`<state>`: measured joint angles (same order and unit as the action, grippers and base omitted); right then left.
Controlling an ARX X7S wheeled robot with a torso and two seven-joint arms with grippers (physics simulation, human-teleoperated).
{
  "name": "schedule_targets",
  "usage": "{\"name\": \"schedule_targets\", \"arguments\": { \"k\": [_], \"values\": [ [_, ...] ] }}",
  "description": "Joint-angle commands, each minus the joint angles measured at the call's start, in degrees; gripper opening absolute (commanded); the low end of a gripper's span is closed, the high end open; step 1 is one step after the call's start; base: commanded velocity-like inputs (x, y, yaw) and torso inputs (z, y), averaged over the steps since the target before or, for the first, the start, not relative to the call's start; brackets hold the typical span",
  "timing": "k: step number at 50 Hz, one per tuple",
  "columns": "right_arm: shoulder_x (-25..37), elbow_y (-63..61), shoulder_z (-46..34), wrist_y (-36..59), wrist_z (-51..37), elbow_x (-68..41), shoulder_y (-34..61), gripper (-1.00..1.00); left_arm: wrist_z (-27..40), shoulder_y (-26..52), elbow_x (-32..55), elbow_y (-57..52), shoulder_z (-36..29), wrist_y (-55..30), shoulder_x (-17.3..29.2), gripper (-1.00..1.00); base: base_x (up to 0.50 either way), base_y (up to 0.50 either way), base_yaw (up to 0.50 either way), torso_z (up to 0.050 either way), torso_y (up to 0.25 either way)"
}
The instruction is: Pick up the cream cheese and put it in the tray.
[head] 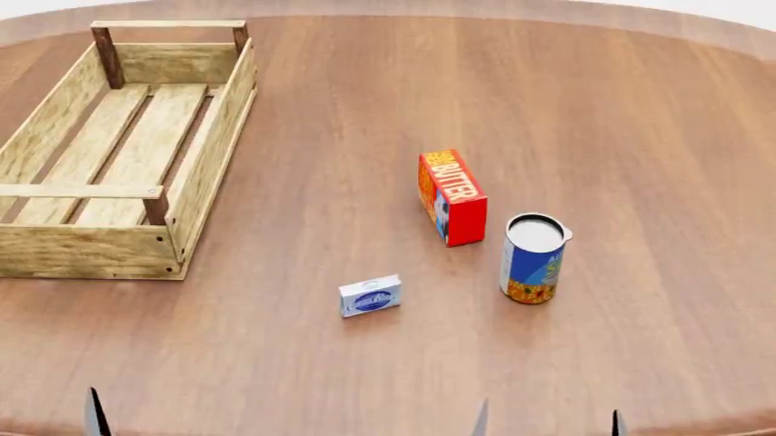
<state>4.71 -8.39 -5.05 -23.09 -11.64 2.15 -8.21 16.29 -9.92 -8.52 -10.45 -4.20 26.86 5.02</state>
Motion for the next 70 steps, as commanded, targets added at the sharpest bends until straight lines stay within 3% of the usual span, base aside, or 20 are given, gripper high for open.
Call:
{"name": "schedule_targets", "arguments": {
  "k": [1, 23, 70],
  "values": [
    [0.60, -1.08, -0.65, -6.82, -2.81, 2.23, -2.04, 1.00, 3.91, -1.71, -2.03, -0.41, -0.23, 7.04, 0.82, 1.00, 0.00, 0.00, 0.00, 0.000, 0.000],
    [1.57, 0.88, -1.92, -9.75, -6.29, 4.92, -1.43, 1.00, 6.07, -1.20, -2.51, 1.00, -1.83, 9.21, 2.36, 1.00, 0.00, 0.00, 0.00, 0.000, 0.000],
    [3.89, 0.88, -4.69, -8.33, -9.12, 4.14, -0.81, 1.00, 8.59, -0.98, -2.32, 0.85, -4.03, 8.63, 4.54, 1.00, 0.09, 0.17, 0.00, 0.000, 0.000]
  ]
}}
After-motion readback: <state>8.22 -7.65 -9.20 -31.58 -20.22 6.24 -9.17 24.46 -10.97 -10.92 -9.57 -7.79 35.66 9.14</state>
